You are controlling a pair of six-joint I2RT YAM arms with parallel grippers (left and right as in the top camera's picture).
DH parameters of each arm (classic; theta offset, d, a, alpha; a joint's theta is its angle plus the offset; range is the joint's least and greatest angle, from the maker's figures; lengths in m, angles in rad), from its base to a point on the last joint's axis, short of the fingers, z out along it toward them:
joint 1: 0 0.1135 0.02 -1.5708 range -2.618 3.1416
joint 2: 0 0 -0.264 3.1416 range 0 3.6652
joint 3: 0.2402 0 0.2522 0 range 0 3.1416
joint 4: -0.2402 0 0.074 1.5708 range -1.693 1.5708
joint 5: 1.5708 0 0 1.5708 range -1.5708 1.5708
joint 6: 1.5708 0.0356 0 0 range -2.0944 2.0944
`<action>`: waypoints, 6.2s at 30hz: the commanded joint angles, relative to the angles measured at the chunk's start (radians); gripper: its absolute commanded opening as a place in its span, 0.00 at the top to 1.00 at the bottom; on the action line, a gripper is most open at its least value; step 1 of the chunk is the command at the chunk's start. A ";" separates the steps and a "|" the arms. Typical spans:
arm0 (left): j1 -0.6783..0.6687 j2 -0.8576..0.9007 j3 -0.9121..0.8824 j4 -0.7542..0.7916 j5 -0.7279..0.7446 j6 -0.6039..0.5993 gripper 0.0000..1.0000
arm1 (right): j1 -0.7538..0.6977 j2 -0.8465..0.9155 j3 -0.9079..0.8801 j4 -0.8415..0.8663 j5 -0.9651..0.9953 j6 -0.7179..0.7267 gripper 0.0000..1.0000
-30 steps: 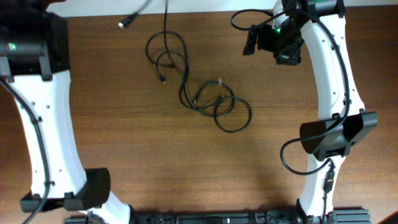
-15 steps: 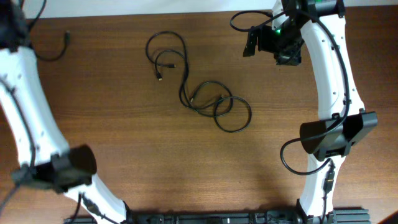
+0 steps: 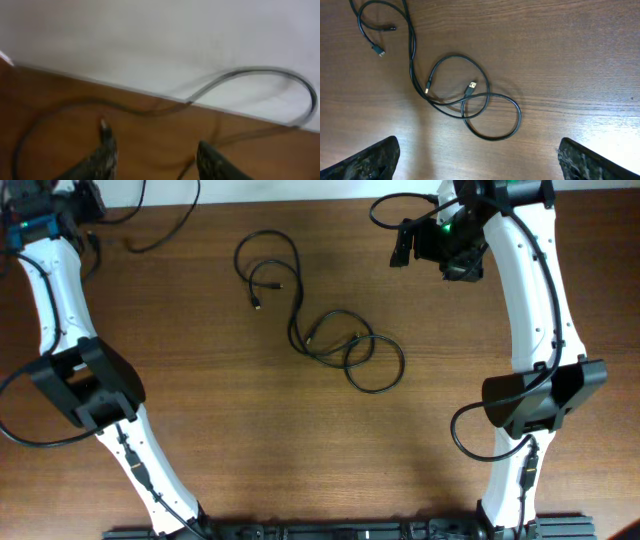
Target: Untangle cables
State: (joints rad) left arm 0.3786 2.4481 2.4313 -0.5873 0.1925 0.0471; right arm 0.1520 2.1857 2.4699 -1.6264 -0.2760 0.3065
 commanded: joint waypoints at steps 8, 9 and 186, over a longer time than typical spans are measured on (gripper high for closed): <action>-0.016 0.057 0.005 -0.193 0.384 -0.055 0.22 | 0.006 0.000 0.000 0.007 -0.005 -0.011 0.01; -0.024 0.063 0.004 -0.200 0.409 -0.055 0.22 | 0.006 0.000 0.000 0.009 -0.005 -0.011 0.01; -0.038 -0.409 0.536 -1.101 -0.334 -1.003 1.00 | -0.297 0.000 -0.058 0.102 0.119 -0.011 0.02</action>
State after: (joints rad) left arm 0.2710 2.0609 2.9734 -1.6871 -0.1749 -0.9752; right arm -0.1429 2.1857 2.4161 -1.5238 -0.1688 0.3054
